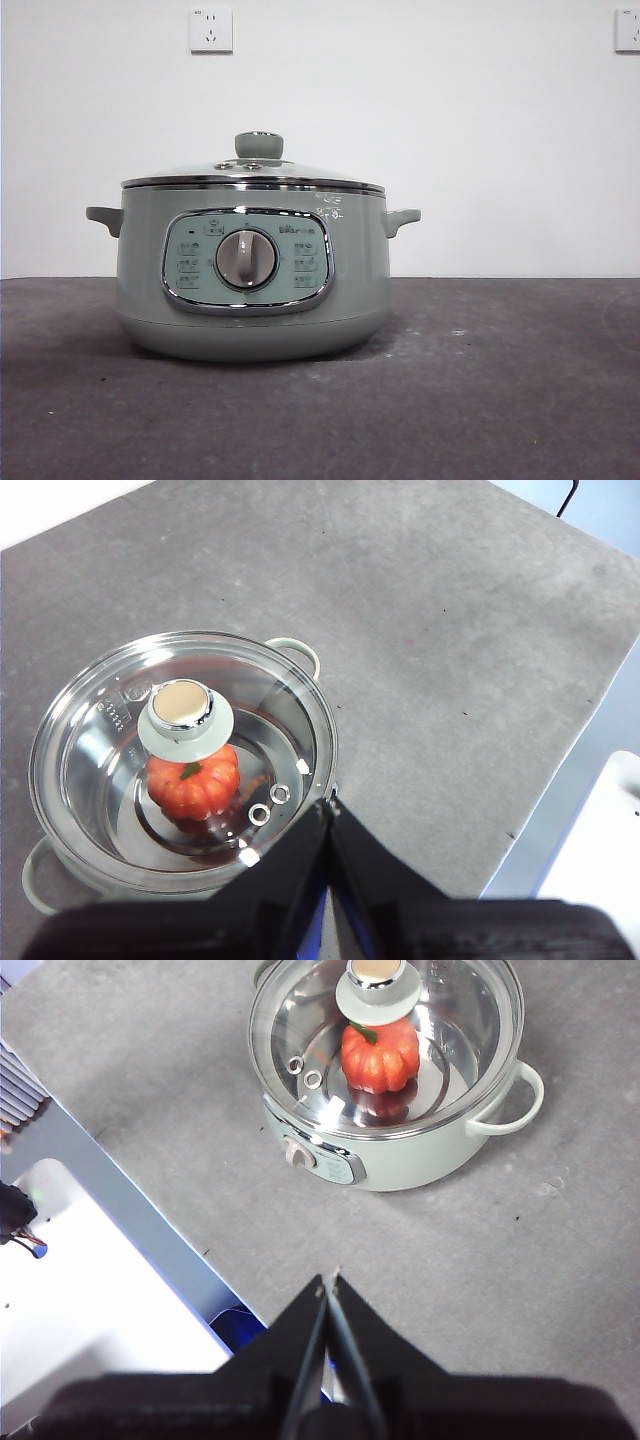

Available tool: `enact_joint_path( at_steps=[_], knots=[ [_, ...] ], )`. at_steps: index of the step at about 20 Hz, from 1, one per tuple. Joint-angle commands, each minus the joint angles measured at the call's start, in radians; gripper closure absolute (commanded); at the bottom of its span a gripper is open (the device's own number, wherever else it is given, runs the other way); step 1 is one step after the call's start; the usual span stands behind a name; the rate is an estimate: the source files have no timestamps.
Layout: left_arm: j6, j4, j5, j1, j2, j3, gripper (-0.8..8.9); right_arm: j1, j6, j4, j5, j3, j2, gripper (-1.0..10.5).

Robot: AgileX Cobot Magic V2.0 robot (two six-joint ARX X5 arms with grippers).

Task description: Pick up the pumpkin,open the lid,put the pumpkin in the pot,close the lid

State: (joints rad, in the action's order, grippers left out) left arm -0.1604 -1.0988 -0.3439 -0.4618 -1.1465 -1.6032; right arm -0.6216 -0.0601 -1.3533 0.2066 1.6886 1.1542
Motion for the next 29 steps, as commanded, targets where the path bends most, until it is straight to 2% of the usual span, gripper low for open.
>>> enact_joint_path(
  at_steps=[1, 7, 10, 12, 15, 17, 20, 22, 25, 29],
  knots=[
    [0.003, 0.000, 0.000, -0.004, 0.000, -0.002, 8.18, 0.000, 0.010, -0.011, -0.002, -0.001, -0.005, 9.5],
    [-0.003, 0.013, 0.011, -0.004, -0.002, -0.002, 8.18, 0.000, 0.010, -0.011, -0.003, -0.001, -0.005, 9.5],
    [0.037, 0.055, 0.055, 0.011, -0.002, -0.002, 8.17, 0.000, 0.010, -0.011, -0.003, -0.001, -0.010, 9.5],
    [0.044, 0.151, 0.083, 0.068, 0.008, -0.001, 8.17, 0.000, 0.010, -0.011, -0.002, -0.001, -0.012, 9.5],
    [0.045, 0.288, 0.076, 0.196, 0.049, 0.028, 8.17, 0.000, 0.010, -0.011, -0.003, -0.001, -0.012, 9.5],
    [0.063, 0.479, 0.074, 0.248, 0.124, 0.149, 8.17, 0.000, 0.010, -0.011, -0.003, -0.001, -0.012, 9.5],
    [0.063, 0.821, 0.083, 0.316, 0.281, 0.445, 8.17, 0.000, 0.010, -0.011, -0.003, -0.001, -0.012, 9.5],
    [0.063, 0.988, 0.083, 0.362, 0.389, 0.642, 8.17, 0.000, 0.010, -0.011, -0.003, -0.001, -0.013, 9.5],
    [0.064, 1.084, 0.121, 0.427, 0.550, 0.882, 8.17, 0.000, 0.010, -0.011, -0.003, -0.001, -0.014, 9.5],
    [0.087, 1.082, 0.222, 0.490, 0.745, 1.127, 8.17, 0.000, 0.010, -0.011, -0.003, -0.001, -0.016, 9.5]
  ],
)
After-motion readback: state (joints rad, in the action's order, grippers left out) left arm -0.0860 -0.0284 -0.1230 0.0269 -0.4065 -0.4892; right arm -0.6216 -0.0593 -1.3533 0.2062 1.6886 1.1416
